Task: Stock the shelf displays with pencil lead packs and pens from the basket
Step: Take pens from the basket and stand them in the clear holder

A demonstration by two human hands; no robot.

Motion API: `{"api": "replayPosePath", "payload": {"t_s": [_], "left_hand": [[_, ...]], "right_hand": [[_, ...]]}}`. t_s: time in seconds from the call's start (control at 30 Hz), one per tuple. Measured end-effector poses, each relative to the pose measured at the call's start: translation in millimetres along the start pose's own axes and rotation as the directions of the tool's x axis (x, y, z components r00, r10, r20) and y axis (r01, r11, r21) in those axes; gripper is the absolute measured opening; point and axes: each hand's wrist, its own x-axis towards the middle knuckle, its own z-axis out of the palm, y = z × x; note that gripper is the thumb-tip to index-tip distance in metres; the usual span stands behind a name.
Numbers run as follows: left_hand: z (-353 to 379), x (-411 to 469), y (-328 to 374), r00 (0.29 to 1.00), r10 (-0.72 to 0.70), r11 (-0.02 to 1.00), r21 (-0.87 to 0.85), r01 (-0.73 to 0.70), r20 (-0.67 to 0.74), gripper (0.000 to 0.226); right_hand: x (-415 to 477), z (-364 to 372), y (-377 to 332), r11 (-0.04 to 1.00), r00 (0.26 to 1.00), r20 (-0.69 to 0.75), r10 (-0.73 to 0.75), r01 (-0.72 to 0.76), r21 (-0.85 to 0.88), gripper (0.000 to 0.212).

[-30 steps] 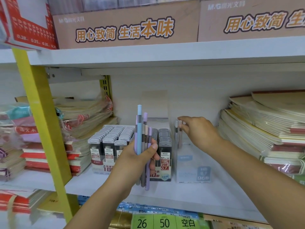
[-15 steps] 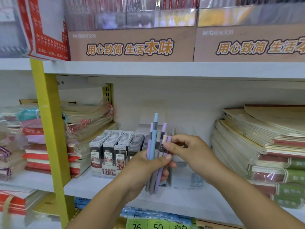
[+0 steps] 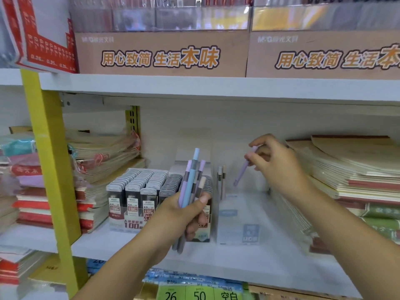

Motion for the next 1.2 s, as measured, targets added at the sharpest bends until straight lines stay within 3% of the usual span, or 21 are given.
{"api": "replayPosePath", "payload": {"t_s": [0.13,0.23,0.43,0.6,0.73,0.9,1.07,1.2], "left_hand": [[-2,3,-1,1.000,0.006,1.000,-0.004,-0.006,0.029,0.019],[-4,5,-3,1.000,0.007,1.000,0.001,-0.007,0.024,0.011],[-5,5,-3,0.999,0.028,1.000,0.013,-0.029,0.034,0.020],[-5,6,-8,1.000,0.024,1.000,-0.005,-0.024,0.016,0.009],[-5,6,-9,1.000,0.026,1.000,-0.011,-0.026,0.017,0.036],[-3,5,-12,1.000,0.019,1.000,-0.014,-0.019,-0.017,0.048],[-1,2,-11,1.000,-0.027,1.000,-0.016,0.027,-0.005,0.025],[0,-3,-7,0.998,-0.054,0.996,-0.067,0.055,0.018,0.017]], "right_hand": [[4,23,15,0.997,0.995,0.096,-0.029,0.036,-0.067,0.016],[0,35,25,0.975,0.983,0.158,-0.095,0.124,-0.182,0.016],[1,41,26,0.957,0.981,0.149,-0.123,0.157,-0.244,0.023],[4,48,24,0.962,0.987,0.119,-0.108,0.134,-0.239,0.025],[1,52,26,0.956,0.986,0.103,-0.129,0.151,-0.251,0.025],[2,52,23,0.948,0.982,0.173,-0.074,0.123,-0.294,0.020],[6,55,21,0.841,0.970,0.238,-0.042,0.163,-0.515,0.014],[-9,41,5,0.887,0.982,0.175,-0.075,0.146,-0.438,0.029]]}}
